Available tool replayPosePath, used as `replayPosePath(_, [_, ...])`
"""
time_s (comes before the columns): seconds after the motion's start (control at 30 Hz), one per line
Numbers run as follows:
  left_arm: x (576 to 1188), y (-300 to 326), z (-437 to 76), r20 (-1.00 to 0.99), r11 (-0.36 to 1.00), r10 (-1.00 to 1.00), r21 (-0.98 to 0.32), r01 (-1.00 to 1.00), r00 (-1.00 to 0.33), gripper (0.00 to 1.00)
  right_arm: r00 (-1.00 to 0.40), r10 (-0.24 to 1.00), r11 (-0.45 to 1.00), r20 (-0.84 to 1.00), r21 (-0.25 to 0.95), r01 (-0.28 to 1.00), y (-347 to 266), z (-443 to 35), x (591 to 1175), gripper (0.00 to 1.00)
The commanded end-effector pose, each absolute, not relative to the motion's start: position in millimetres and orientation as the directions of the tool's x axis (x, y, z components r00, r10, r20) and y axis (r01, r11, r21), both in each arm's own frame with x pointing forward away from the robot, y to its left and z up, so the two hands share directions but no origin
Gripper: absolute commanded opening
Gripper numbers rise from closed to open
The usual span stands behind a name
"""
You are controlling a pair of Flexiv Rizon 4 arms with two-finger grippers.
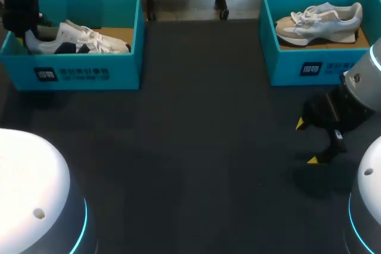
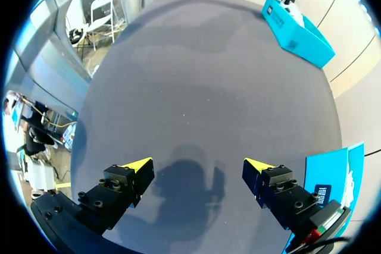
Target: Take the shoe out of the shoebox, open the shoe tongue, remove and reinsert the insole, then place the shoe into the shoebox
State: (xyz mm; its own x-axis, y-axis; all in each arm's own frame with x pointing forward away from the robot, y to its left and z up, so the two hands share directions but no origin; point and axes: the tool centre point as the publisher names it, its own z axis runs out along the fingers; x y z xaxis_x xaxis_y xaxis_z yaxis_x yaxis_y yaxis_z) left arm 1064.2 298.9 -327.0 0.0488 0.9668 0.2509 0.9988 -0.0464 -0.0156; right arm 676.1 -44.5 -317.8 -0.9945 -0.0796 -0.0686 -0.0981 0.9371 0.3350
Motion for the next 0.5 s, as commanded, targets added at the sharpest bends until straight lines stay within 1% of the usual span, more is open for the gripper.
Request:
replayPosePath(0.03, [1062.3, 296.8, -335.6, 0.258, -0.043, 0.965, -0.007, 0.999, 0.043, 0.0, -0.994, -0.08, 0.938, -0.071, 0.333, -0.099, -44.5, -318.3, 674.8, 1.0])
replayPosePath(0.5, [1067.8, 298.9, -366.1, 0.219, -0.007, 0.976, -0.038, 0.999, 0.015, 0.0, -0.994, -0.08, 0.938, -0.071, 0.333, -0.099, -44.5, -318.3, 674.8, 1.0])
